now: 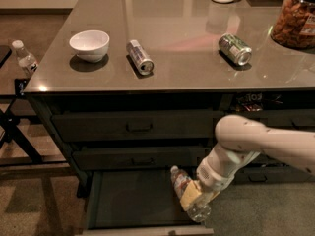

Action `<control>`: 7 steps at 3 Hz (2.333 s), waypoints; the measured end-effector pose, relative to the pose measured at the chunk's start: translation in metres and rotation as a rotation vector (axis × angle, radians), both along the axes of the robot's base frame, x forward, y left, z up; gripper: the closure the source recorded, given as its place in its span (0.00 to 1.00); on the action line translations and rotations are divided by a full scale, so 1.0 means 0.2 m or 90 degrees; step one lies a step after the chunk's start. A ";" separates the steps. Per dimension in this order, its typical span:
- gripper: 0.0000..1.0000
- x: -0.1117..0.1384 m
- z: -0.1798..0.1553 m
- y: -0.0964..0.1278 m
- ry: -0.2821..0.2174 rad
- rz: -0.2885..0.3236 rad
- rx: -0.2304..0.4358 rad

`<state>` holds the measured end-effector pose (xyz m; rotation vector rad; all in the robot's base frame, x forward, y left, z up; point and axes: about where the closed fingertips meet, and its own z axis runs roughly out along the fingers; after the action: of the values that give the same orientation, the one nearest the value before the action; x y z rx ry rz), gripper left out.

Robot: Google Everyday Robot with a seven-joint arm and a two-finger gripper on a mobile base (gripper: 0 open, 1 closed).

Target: Place water bottle into bottom drawer

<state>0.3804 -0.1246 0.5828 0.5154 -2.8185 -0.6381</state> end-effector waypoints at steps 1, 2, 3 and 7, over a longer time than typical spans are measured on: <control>1.00 -0.02 -0.27 0.05 0.035 -0.051 0.011; 1.00 -0.02 -0.27 0.05 0.035 -0.051 0.011; 1.00 -0.03 -0.42 0.07 0.057 -0.074 0.022; 1.00 0.04 -0.96 0.22 0.106 -0.151 0.065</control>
Offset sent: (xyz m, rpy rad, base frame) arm -0.0040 0.0083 -0.0441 0.0119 0.0477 -0.0669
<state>0.3888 -0.0815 0.3909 0.1356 -2.7209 -0.8313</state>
